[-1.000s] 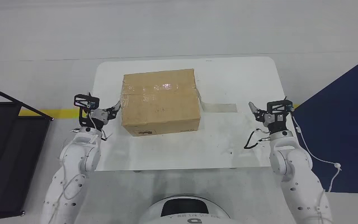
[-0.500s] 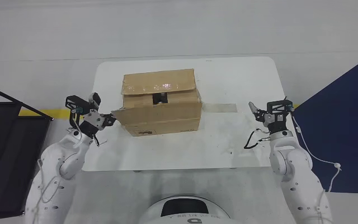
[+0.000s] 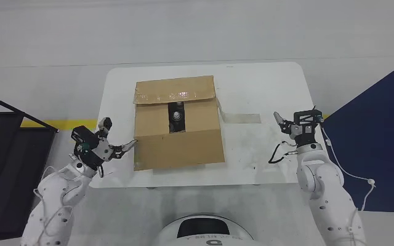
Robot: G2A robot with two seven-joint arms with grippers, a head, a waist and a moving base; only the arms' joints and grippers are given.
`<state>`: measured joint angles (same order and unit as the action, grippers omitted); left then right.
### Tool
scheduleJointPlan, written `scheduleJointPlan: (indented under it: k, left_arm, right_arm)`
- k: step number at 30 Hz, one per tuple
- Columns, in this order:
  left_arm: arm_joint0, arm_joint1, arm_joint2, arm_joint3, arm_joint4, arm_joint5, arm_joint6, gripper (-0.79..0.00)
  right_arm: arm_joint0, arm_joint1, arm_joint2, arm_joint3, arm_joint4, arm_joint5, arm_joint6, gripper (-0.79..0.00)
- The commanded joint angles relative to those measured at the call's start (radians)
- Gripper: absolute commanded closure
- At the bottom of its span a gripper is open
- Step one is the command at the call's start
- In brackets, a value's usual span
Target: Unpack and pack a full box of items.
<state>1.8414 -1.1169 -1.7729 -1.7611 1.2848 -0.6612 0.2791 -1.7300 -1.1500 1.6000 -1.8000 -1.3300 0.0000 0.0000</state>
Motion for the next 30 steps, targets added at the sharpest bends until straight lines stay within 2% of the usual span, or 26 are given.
scheduleJointPlan:
  k: [1,3,6,8,17,18,19,23,26,30]
  left_arm:
    - [0.001,-0.004,-0.022,0.006,-0.067,0.074,-0.008,-0.785]
    - [0.001,-0.008,-0.021,0.008,-0.105,0.127,-0.010,-0.785]
    - [-0.007,-0.013,-0.027,0.036,-0.177,0.166,-0.008,-0.785]
    - [-0.019,-0.015,-0.031,0.057,-0.207,0.188,-0.018,-0.785]
    - [-0.021,-0.015,-0.032,0.060,-0.210,0.192,-0.020,-0.785]
    - [-0.021,-0.015,-0.032,0.060,-0.210,0.192,-0.020,-0.785]
    - [-0.021,-0.015,-0.032,0.060,-0.210,0.192,-0.020,-0.785]
    - [-0.021,-0.015,-0.032,0.060,-0.210,0.192,-0.020,-0.785]
    - [-0.021,-0.015,-0.032,0.060,-0.210,0.192,-0.020,-0.785]
    - [-0.021,-0.015,-0.032,0.060,-0.210,0.192,-0.020,-0.785]
  right_arm:
    - [0.002,-0.001,-0.001,-0.003,0.011,-0.002,-0.002,-0.785]
    - [0.019,-0.004,-0.006,-0.019,0.088,-0.039,-0.002,-0.785]
    - [0.064,-0.009,-0.048,-0.052,0.110,-0.058,-0.005,-0.785]
    - [0.104,-0.017,-0.088,-0.054,0.087,0.005,0.011,-0.785]
    - [0.112,-0.020,-0.112,-0.058,0.072,0.025,0.026,-0.785]
    - [0.120,-0.022,-0.115,-0.052,0.118,0.013,0.046,-0.785]
    - [0.148,-0.024,-0.125,-0.051,0.158,-0.003,0.083,-0.785]
    - [0.270,-0.026,-0.249,-0.079,-0.012,-0.074,0.233,-0.785]
    - [0.355,-0.032,-0.336,-0.058,-0.062,-0.142,0.389,-0.785]
    - [0.475,-0.046,-0.421,-0.004,-0.102,-0.159,0.585,-0.785]
